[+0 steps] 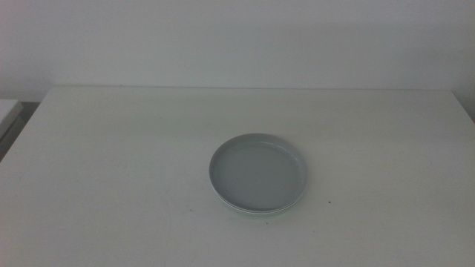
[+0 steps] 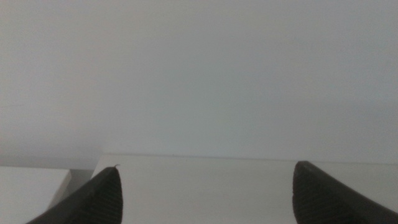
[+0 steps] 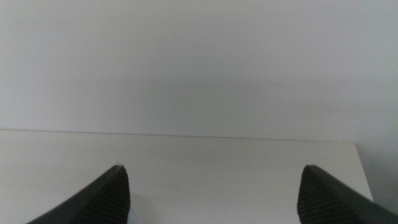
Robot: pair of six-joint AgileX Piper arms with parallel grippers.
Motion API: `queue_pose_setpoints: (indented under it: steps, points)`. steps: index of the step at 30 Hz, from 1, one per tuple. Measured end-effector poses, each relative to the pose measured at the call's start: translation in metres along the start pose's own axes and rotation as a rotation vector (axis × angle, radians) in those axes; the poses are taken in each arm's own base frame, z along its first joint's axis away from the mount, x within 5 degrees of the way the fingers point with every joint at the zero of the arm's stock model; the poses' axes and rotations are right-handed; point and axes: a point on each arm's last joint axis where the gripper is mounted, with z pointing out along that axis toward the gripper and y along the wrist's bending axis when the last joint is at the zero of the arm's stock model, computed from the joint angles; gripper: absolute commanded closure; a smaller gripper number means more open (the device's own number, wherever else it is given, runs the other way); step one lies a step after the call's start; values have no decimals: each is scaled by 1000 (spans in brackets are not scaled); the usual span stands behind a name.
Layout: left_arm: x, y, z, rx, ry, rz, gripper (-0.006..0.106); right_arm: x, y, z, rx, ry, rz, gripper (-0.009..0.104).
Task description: Stack the three bowls on top of each other.
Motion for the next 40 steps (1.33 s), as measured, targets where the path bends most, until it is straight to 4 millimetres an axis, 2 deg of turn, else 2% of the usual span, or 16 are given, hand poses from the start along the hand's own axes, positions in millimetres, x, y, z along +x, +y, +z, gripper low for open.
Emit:
queue_pose_setpoints:
  steps: [4,8,10,14,18,23,26,32,40]
  points:
    - [20,2,0,5,-21,1,7,11,-2,1,9,-54,-3,4]
    - [61,6,-11,7,-30,1,7,43,-7,-4,27,-223,-10,4]
    - [88,9,-17,6,-18,4,7,69,-9,-11,36,-279,-10,4]
    - [136,14,-24,2,-7,3,7,148,-16,-16,62,-231,-13,4]
    - [165,17,-29,5,-33,3,7,216,-23,-18,107,-197,-36,4]
    - [187,19,-23,0,12,5,7,267,-30,-16,160,-207,-30,4]
    - [195,21,-20,-6,31,18,7,279,-31,-14,175,-200,-49,4]
    - [211,22,-15,-12,66,31,7,281,-32,-14,182,-196,-64,4]
    - [214,23,-14,-12,66,34,7,281,-32,-15,183,-197,-66,4]
